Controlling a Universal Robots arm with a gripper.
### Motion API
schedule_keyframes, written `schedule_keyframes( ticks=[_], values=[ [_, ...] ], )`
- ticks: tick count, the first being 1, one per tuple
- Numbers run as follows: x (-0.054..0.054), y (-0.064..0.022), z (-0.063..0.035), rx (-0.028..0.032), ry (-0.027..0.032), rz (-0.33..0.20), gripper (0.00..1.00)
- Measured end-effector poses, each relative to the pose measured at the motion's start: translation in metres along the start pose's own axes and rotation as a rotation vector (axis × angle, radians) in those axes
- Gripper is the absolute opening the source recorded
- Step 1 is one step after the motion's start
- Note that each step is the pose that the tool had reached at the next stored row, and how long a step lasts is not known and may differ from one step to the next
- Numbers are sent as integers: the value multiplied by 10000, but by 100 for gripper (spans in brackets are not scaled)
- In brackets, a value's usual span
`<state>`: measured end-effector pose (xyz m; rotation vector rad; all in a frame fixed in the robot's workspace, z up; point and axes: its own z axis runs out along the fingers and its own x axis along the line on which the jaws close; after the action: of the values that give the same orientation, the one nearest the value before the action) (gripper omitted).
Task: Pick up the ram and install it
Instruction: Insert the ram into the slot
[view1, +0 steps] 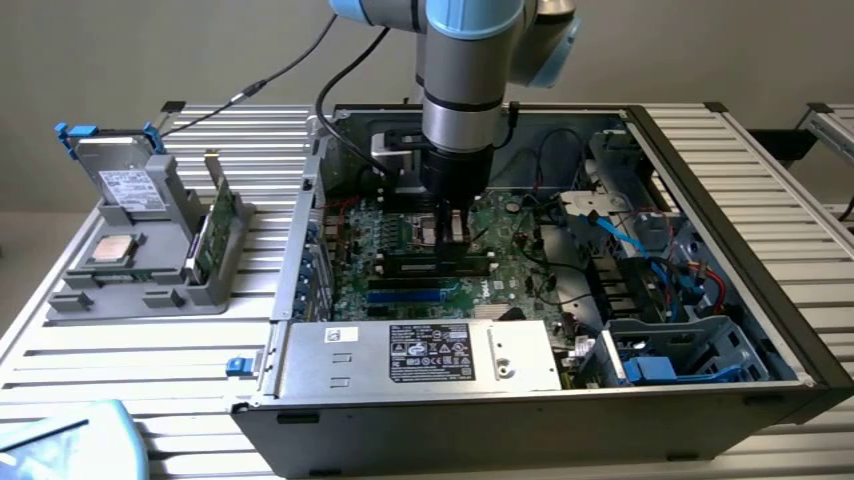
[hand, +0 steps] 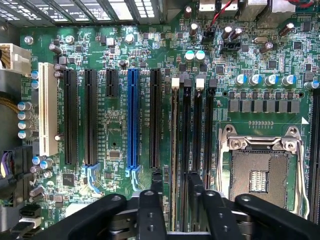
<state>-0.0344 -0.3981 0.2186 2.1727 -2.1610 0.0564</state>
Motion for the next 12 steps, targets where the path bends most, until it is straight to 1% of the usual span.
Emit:
schedule_keyframes(
  ticks=[1,2,4,6,10,12],
  values=[
    [0,0,0,0,0,0,40],
    [0,0,-2,1,0,0,40],
    [1,0,-24,0,0,-1,52],
    [5,4,-74,0,0,-1,52],
    [16,35,-208,0,1,0,52],
    [19,53,-242,0,0,0,52]
  ],
)
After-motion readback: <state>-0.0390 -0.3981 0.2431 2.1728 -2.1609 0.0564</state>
